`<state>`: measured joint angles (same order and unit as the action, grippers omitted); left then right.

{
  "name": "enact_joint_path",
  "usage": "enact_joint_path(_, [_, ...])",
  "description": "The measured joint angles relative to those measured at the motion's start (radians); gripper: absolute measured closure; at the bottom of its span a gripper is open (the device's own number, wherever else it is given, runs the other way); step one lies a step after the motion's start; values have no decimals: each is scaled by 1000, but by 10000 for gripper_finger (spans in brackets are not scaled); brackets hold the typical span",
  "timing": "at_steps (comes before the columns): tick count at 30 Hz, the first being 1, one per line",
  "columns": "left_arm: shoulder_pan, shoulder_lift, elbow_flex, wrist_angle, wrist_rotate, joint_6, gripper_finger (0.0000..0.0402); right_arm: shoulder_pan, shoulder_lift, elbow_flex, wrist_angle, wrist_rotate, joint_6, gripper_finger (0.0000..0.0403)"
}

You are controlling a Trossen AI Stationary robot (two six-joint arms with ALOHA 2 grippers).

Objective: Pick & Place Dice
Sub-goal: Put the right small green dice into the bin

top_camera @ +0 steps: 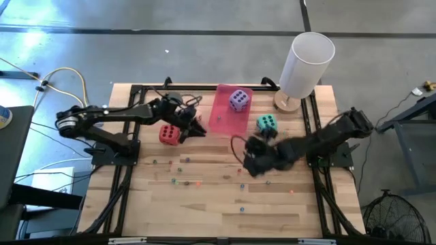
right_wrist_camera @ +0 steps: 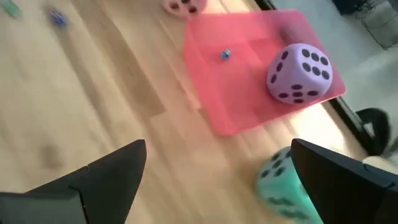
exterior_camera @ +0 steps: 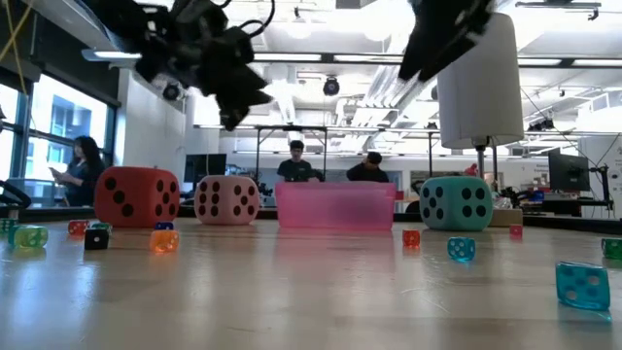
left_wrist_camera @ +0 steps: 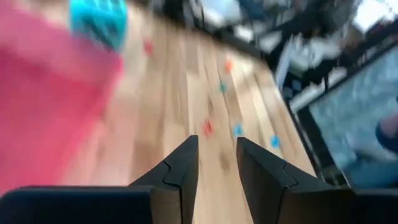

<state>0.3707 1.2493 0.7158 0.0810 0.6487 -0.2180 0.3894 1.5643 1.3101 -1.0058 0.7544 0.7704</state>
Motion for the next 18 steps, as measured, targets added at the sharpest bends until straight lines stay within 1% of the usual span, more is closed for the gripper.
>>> enact_joint_path(2, [-19,-38,0,-122,-6,48,303,79,0,-6,9,86,118,11])
enact_joint_path(4, [-42,-68,0,-225,-35,87,307,151,0,-27,23,165,214,11])
enact_joint_path(7, [-86,-87,0,-287,-102,89,310,235,1,-68,24,210,335,11])
enact_joint_path(13, [-177,-79,0,-203,-238,19,310,323,1,-164,13,216,627,11])
enact_joint_path(18, [-266,-68,1,-141,-279,-29,310,382,1,-266,42,211,823,11])
